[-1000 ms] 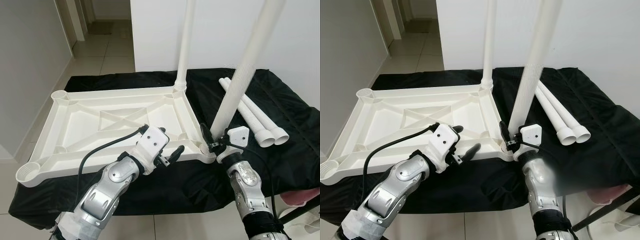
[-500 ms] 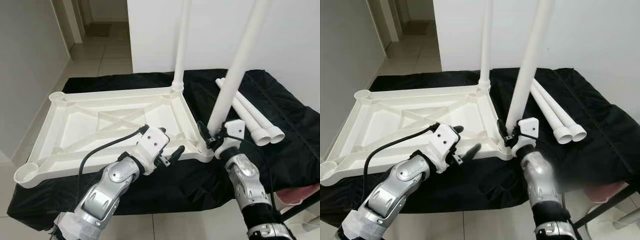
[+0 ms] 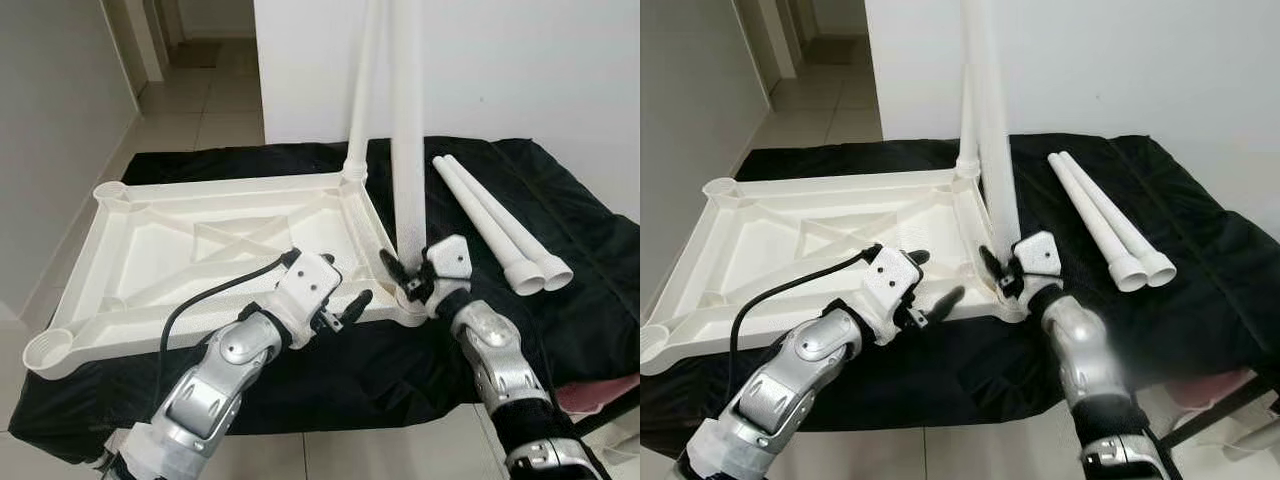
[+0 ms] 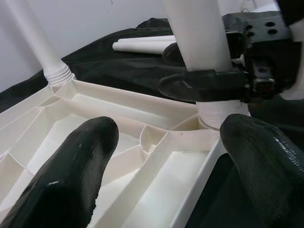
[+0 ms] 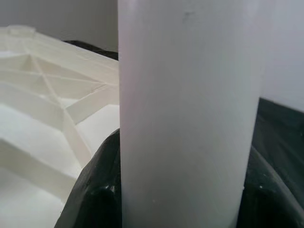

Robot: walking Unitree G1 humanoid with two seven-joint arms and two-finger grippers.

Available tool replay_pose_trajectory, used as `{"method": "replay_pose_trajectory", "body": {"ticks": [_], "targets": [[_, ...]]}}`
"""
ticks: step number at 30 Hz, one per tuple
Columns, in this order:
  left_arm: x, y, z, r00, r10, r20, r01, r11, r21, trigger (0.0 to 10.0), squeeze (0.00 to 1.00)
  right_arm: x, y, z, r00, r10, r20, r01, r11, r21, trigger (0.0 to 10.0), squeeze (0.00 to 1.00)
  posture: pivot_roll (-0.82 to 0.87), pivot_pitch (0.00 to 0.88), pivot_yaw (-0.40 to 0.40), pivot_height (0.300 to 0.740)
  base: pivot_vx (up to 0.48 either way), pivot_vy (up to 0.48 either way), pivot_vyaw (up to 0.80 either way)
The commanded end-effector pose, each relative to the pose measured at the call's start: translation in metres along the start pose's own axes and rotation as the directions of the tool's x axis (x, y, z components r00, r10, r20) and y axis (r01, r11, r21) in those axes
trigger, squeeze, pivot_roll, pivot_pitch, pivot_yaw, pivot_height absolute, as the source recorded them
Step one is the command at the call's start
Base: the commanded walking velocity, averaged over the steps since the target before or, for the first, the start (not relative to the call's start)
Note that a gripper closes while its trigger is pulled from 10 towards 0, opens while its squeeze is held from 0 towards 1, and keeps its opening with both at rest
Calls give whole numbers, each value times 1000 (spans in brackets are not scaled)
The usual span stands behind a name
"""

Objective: Building children table

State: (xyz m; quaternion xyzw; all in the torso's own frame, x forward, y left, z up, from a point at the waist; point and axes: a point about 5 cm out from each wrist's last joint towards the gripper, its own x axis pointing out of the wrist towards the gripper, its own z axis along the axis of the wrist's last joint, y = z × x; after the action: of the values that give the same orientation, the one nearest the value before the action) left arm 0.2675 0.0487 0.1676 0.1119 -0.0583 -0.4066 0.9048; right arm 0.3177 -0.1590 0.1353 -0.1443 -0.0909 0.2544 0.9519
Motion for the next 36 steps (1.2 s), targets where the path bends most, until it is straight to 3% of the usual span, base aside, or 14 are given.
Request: {"method": "replay_pose_trajectory", "body": {"ticks": [1,6,12,15,21,36], "targets": [[1,-2,-1,999,-45,-10,46,999,13,10000,0,-9,23,-25,991,89,-101,-86,996,36,10000,0,3,0,7,740,0,0,0],[1,-2,-1,999,-44,-10,44,999,13,10000,0,-12,24,-26,991,90,-97,-88,996,29,10000,0,4,0,5,740,0,0,0],[1,-2,-1,999,-48,-10,48,999,17,10000,0,-21,22,-31,998,11,-54,-8,998,69,10000,0,-1,0,13,740,0,0,0],[2,-1,0,999,-51,-9,51,998,19,10000,0,-29,16,-32,990,-139,7,132,959,252,10000,0,-2,0,16,740,0,0,0],[1,-1,0,999,-49,-10,49,999,19,10000,0,-35,22,-38,986,-168,-13,164,936,312,10000,0,-3,0,21,740,0,0,0],[2,2,1,999,-37,-7,37,999,19,10000,0,-32,26,-38,993,-114,-20,116,973,199,10000,0,-4,8,21,740,0,0,0]]}}
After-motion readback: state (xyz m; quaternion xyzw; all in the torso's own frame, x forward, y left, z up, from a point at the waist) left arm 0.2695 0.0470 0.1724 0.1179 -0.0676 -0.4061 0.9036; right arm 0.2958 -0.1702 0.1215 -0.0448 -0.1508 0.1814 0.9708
